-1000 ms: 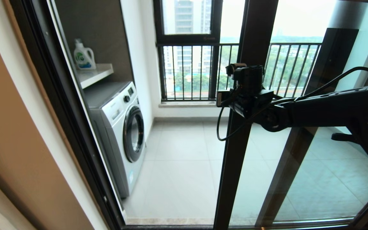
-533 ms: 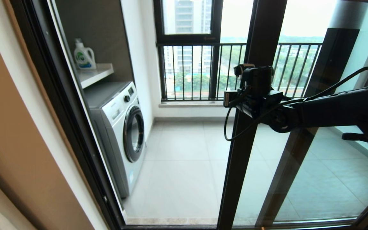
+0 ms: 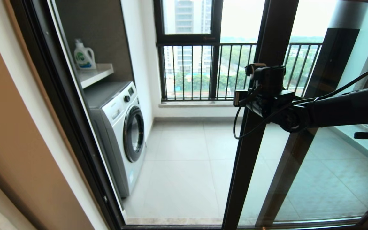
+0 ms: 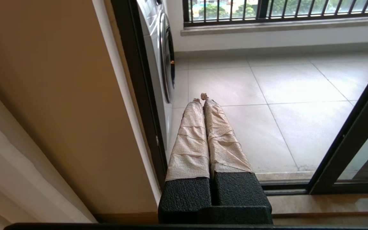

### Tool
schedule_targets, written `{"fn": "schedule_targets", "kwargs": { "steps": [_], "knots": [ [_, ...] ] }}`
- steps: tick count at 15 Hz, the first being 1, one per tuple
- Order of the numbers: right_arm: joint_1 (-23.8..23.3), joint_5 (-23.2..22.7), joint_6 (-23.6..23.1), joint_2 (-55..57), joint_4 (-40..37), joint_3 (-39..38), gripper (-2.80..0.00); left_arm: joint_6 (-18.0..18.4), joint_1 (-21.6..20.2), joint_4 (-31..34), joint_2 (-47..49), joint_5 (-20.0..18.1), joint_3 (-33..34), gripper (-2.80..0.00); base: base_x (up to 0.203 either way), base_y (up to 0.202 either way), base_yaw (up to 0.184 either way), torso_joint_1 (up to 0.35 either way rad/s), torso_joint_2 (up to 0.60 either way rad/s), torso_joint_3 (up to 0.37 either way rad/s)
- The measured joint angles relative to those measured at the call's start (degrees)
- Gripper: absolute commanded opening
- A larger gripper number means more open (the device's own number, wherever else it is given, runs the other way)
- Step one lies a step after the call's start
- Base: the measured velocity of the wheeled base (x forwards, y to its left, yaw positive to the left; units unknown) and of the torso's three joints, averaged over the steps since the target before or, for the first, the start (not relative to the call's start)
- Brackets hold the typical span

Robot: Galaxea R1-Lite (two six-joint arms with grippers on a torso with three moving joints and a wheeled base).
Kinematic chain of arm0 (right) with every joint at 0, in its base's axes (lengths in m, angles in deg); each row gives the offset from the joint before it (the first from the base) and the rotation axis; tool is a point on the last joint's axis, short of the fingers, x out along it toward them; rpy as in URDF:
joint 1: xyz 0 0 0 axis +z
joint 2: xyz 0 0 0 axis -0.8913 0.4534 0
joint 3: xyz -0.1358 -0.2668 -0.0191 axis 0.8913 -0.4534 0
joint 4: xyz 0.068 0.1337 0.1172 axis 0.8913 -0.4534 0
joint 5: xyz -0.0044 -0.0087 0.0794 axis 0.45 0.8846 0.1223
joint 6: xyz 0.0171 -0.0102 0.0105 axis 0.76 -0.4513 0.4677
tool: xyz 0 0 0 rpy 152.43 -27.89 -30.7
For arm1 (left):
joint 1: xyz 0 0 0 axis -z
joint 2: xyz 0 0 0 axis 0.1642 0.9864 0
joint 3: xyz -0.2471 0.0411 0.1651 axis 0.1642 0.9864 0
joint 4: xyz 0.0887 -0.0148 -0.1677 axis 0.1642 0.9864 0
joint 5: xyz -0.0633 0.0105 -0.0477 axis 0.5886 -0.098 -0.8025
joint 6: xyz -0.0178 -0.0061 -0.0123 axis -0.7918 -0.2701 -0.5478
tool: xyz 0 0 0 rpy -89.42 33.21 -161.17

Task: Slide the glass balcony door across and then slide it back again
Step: Open the slid door

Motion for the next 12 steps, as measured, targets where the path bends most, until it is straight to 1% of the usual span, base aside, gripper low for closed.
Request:
{"fn": "schedule_targets", "kwargs": {
  "steps": [3,8,12],
  "knots": [
    [-0.36,0.23,0.10,-1.26,0.28,-1.35,-2.80,0.02,-0.02,0.00,0.00,0.02,0.00,-2.80,0.000,0.000,0.000,0.000,0.00,0.000],
    [1.95,0.00,0.02,-2.74,0.28,-2.41,-2.80,0.02,-0.02,0.00,0.00,-0.02,0.00,-2.80,0.000,0.000,0.000,0.000,0.00,0.000],
    [1.77,0.11,-0.02,-2.83,0.27,-2.63,-2.80,0.00,-0.05,0.00,0.00,0.00,0.00,-2.80,0.000,0.000,0.000,0.000,0.00,0.000]
  ]
}}
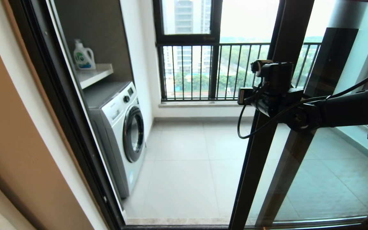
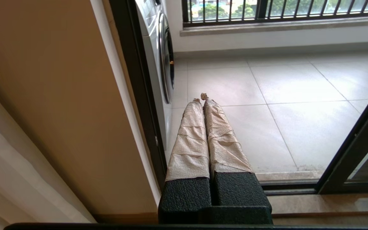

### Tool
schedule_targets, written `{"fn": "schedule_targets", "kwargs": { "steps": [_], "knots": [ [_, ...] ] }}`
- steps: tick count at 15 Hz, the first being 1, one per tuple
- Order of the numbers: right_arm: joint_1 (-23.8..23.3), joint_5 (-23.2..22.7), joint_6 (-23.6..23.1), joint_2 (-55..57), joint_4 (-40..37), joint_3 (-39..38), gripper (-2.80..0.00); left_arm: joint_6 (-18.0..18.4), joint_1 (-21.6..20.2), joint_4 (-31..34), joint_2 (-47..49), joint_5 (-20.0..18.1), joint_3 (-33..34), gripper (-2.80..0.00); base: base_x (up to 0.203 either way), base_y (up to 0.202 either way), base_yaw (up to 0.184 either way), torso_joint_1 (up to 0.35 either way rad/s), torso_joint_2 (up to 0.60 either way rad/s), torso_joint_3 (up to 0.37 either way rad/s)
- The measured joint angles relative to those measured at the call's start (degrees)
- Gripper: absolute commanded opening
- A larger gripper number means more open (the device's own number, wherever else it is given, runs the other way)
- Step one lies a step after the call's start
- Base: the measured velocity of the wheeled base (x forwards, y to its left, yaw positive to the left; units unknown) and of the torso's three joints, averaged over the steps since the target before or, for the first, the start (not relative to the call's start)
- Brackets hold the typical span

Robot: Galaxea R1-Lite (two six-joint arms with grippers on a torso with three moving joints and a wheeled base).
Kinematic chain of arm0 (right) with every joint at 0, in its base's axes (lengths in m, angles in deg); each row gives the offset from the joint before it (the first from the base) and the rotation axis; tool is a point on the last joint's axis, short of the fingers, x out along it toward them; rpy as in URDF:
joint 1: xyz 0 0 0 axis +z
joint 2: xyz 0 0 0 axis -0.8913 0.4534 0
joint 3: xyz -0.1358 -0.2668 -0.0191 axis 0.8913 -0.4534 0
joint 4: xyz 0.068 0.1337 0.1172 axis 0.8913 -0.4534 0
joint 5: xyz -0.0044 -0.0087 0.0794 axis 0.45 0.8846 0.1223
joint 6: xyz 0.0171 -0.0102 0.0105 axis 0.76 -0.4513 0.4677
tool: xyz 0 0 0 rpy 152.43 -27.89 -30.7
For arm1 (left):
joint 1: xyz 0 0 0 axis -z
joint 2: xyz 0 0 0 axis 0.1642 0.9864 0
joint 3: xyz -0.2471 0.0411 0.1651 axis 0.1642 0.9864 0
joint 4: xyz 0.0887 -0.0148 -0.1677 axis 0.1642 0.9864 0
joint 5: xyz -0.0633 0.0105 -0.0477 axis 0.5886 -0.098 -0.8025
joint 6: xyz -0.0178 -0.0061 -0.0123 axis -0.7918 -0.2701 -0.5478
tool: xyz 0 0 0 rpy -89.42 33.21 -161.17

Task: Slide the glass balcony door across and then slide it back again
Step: Open the slid door

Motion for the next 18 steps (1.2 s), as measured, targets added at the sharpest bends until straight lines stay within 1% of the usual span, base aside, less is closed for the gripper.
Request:
{"fn": "schedule_targets", "kwargs": {
  "steps": [6,11,18],
  "knots": [
    [-2.88,0.20,0.09,-0.48,0.02,-1.02,-2.80,0.00,0.05,0.00,0.00,0.00,0.00,-2.80,0.000,0.000,0.000,0.000,0.00,0.000],
    [-5.59,0.01,-0.81,-0.69,3.87,-3.69,-2.80,0.02,0.02,0.00,0.00,0.00,0.00,-2.80,0.000,0.000,0.000,0.000,0.00,0.000],
    [-9.88,-0.38,-1.59,-1.19,5.24,-6.03,-2.80,0.02,0.02,0.00,0.00,0.02,0.00,-2.80,0.000,0.000,0.000,0.000,0.00,0.000]
  ]
}}
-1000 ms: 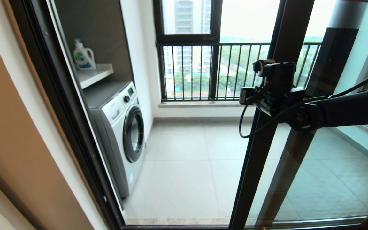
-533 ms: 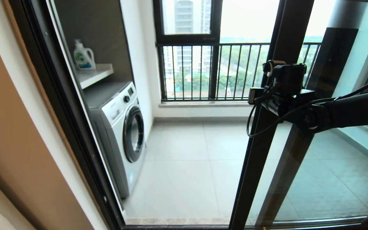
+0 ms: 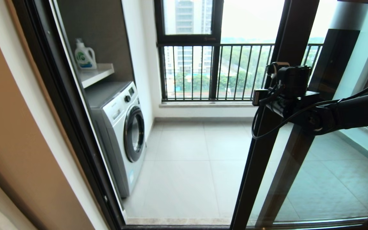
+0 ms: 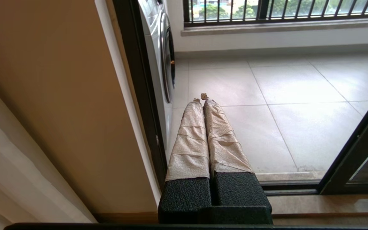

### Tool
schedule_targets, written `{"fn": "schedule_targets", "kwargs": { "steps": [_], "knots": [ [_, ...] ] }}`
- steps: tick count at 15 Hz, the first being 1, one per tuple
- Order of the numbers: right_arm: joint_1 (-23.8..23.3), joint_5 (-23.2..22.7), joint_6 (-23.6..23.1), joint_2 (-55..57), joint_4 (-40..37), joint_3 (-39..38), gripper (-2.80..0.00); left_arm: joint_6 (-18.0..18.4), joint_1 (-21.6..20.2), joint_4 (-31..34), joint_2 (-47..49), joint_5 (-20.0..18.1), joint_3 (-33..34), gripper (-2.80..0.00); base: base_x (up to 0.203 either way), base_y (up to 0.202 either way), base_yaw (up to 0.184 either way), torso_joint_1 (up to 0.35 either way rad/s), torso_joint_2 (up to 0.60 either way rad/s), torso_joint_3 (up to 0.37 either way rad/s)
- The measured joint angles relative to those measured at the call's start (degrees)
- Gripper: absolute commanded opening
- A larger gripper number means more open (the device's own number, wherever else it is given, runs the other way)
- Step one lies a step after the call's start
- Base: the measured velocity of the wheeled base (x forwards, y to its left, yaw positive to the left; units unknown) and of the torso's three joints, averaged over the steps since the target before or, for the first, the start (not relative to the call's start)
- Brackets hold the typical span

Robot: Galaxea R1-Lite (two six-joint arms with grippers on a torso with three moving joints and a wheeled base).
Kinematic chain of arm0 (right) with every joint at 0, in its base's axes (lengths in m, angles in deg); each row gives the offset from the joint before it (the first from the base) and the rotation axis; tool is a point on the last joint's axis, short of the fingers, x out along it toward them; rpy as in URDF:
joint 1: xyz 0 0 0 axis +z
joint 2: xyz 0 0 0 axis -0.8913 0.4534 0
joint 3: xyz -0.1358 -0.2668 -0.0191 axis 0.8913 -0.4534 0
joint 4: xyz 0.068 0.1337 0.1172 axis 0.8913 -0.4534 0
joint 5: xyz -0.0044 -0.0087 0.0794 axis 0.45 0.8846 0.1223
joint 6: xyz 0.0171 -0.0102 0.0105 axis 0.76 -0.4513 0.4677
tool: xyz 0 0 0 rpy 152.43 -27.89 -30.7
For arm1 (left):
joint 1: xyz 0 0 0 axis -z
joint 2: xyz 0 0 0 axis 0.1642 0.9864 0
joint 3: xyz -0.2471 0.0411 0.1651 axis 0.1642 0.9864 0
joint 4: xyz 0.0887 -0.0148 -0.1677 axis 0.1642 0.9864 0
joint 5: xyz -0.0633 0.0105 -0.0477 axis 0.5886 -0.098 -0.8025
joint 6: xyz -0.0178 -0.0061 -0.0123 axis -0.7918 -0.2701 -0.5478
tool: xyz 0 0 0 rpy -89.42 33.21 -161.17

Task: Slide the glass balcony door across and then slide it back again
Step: Open the slid door

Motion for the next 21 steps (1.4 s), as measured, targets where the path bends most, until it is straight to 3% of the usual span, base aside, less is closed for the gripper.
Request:
{"fn": "schedule_targets", "kwargs": {
  "steps": [21],
  "knots": [
    [-5.93,-0.08,-0.68,-1.26,4.05,-3.42,-2.80,-0.01,0.00,0.00,0.00,-0.01,0.00,-2.80,0.000,0.000,0.000,0.000,0.00,0.000]
  ]
}}
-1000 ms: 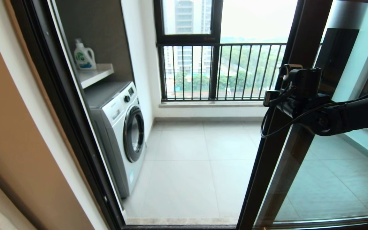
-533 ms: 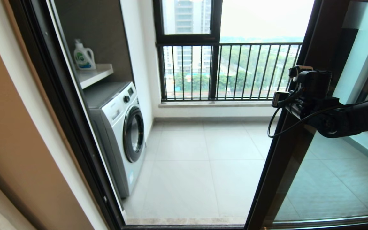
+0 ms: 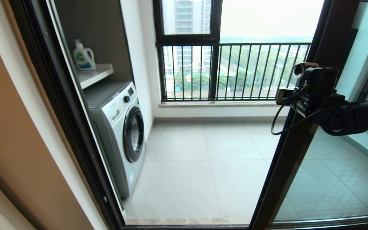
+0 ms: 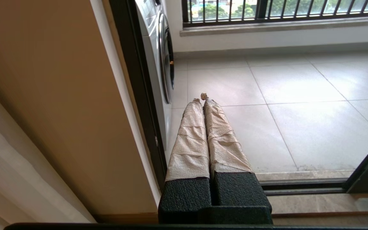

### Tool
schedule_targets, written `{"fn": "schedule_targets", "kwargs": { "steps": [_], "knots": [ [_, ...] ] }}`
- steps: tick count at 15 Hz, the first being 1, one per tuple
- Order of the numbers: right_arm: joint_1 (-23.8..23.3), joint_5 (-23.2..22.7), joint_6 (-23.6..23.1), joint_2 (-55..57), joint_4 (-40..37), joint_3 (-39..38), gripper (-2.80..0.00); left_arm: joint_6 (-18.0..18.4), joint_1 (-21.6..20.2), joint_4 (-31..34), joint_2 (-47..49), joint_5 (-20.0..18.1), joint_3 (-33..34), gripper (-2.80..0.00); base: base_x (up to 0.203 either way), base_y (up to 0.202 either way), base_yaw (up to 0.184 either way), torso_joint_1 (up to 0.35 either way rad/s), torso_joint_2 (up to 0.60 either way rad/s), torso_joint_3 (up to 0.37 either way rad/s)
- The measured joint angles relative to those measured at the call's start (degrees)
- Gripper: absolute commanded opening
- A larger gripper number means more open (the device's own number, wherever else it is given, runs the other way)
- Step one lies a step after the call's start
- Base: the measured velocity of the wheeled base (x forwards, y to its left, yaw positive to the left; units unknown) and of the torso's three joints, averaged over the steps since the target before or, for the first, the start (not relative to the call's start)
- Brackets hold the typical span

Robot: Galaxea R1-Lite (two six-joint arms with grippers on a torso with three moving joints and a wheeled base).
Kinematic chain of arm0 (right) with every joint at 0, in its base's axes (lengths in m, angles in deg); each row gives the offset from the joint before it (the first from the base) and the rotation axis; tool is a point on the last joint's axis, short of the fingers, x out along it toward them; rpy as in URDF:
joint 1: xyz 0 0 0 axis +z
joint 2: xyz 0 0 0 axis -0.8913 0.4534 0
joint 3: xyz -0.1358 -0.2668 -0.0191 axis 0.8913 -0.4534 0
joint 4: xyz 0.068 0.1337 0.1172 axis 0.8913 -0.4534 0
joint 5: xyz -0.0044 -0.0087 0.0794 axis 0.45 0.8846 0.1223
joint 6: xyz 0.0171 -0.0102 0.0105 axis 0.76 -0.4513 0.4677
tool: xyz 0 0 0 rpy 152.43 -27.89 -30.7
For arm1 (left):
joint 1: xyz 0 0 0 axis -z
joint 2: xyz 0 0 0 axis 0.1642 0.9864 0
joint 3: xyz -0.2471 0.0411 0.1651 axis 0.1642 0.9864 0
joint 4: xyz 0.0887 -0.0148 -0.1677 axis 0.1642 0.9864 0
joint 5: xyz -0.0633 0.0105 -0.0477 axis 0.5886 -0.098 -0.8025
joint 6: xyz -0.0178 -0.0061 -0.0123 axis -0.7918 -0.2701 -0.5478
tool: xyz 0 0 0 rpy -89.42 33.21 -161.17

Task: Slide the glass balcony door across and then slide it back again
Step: Open the slid door

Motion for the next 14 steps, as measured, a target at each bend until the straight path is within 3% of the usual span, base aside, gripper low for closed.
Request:
{"fn": "schedule_targets", "kwargs": {
  "steps": [14],
  "knots": [
    [-5.69,-2.54,-0.48,0.20,0.04,0.00,-2.80,0.01,0.00,0.00,0.00,-0.01,0.00,-2.80,0.000,0.000,0.000,0.000,0.00,0.000]
  ]
}}
